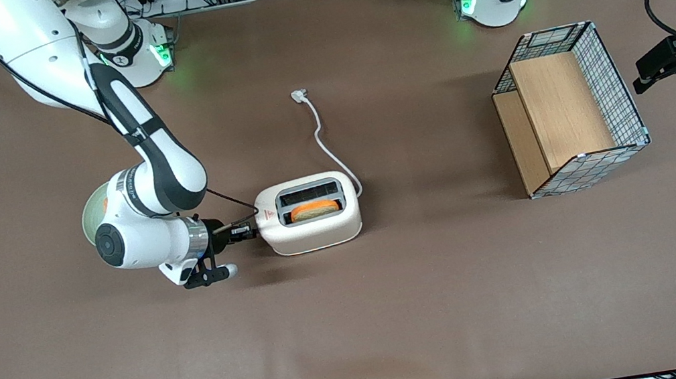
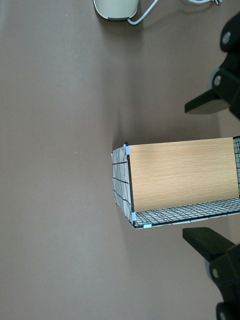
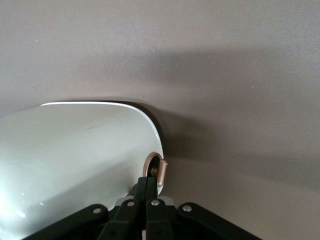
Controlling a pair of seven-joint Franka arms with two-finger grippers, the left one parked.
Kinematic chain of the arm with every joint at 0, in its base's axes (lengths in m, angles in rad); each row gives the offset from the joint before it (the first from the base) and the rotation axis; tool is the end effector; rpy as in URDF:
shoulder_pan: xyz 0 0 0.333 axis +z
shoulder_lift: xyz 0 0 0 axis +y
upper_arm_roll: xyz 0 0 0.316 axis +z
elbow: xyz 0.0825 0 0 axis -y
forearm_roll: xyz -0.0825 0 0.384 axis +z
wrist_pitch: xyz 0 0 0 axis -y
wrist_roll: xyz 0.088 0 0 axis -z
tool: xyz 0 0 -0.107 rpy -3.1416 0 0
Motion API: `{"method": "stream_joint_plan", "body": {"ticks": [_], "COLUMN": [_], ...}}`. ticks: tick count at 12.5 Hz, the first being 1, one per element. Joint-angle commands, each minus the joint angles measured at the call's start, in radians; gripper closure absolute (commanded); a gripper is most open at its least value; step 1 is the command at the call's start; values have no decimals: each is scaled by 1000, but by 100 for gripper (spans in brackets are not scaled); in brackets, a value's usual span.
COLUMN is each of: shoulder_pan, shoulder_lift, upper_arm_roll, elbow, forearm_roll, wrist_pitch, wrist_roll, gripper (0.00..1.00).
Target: Press toaster button with right arm
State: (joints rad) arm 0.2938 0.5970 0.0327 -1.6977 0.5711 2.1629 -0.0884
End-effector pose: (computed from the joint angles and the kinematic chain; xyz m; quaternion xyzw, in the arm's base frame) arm 0.6243 0.2318 0.2431 -0.9703 -0.0261 0.0911 0.2226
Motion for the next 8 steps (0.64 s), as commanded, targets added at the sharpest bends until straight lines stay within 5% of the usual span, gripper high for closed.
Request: {"method": "stream_joint_plan", "body": {"ticks": [1,3,4,5,6,8], "shoulder_pan": [-19,-47,-59,-73,-97,-119], "shoulder_lift": [17,15,10,10,10,7], "upper_arm_roll": [-4,-4,-5,-7,-8,-8], "elbow": [36,84,114,147,162,208], "forearm_roll": [32,32,30,32,30,26], "wrist_pitch": [-26,-110,-151,-207,-256,-305], "wrist_roll": [-31,-22,-21,-20,-28,-22], "gripper": [100,100,85,35,0,0]}}
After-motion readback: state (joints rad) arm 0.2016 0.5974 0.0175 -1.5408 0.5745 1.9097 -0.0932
